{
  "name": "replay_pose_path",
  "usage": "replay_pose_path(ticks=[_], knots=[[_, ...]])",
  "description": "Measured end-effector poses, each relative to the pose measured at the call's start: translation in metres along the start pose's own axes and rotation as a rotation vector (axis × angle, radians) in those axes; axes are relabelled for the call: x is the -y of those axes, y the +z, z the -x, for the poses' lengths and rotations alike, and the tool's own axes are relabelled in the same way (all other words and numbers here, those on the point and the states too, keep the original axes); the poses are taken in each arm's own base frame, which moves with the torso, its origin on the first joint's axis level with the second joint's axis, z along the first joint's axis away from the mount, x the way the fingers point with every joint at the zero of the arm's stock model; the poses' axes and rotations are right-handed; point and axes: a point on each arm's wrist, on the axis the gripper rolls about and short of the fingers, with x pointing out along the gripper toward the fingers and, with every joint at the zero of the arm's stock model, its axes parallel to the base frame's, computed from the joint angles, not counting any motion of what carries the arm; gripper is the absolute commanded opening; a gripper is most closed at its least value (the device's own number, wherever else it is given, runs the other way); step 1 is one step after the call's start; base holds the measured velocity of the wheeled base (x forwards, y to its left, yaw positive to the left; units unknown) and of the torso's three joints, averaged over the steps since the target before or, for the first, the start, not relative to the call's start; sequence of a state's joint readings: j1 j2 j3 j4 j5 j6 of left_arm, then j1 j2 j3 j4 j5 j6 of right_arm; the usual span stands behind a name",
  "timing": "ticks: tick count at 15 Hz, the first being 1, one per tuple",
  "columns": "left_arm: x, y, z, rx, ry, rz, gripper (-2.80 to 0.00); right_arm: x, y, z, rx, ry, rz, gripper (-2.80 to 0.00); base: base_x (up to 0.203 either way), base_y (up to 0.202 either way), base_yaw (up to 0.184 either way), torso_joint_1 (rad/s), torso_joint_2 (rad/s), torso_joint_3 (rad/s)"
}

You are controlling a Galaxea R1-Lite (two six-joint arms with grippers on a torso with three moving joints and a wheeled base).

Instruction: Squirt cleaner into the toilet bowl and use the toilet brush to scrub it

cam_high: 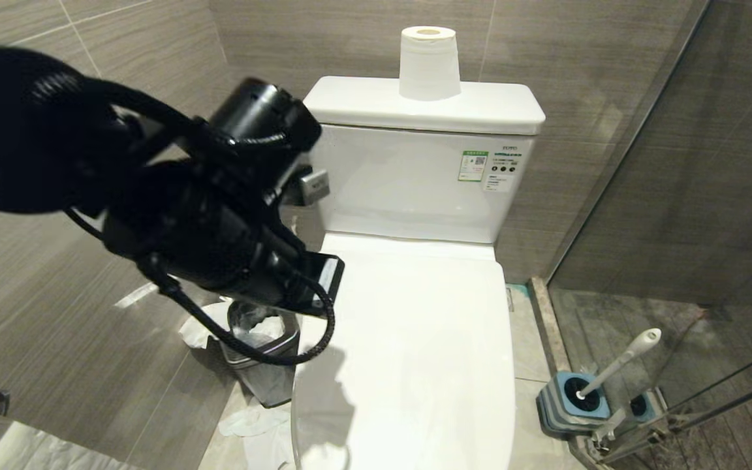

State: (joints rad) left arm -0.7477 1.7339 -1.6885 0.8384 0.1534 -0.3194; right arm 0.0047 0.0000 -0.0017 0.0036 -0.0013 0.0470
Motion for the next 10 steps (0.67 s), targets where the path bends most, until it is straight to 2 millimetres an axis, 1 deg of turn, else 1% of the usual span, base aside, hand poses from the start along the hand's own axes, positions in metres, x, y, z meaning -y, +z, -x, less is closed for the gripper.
replay_pose_path(ticks=[3,6,8,10], knots=[[-0.025,0.003,0.05,0.041,0.06,-0.052,-2.8,0.0,0.0,0.0,0.0,0.0,0.0,-2.8,0.0,0.0,0.0,0.0,0.0,0.0],[-0.054,0.005,0.103,0.195,0.141,-0.126,-2.8,0.0,0.0,0.0,0.0,0.0,0.0,-2.8,0.0,0.0,0.0,0.0,0.0,0.0],[-0.067,0.0,0.143,0.324,0.173,-0.13,-2.8,0.0,0.0,0.0,0.0,0.0,0.0,-2.8,0.0,0.0,0.0,0.0,0.0,0.0],[-0.076,-0.013,0.18,0.441,0.204,-0.113,-2.8,0.0,0.0,0.0,0.0,-0.001,0.0,-2.8,0.0,0.0,0.0,0.0,0.0,0.0]])
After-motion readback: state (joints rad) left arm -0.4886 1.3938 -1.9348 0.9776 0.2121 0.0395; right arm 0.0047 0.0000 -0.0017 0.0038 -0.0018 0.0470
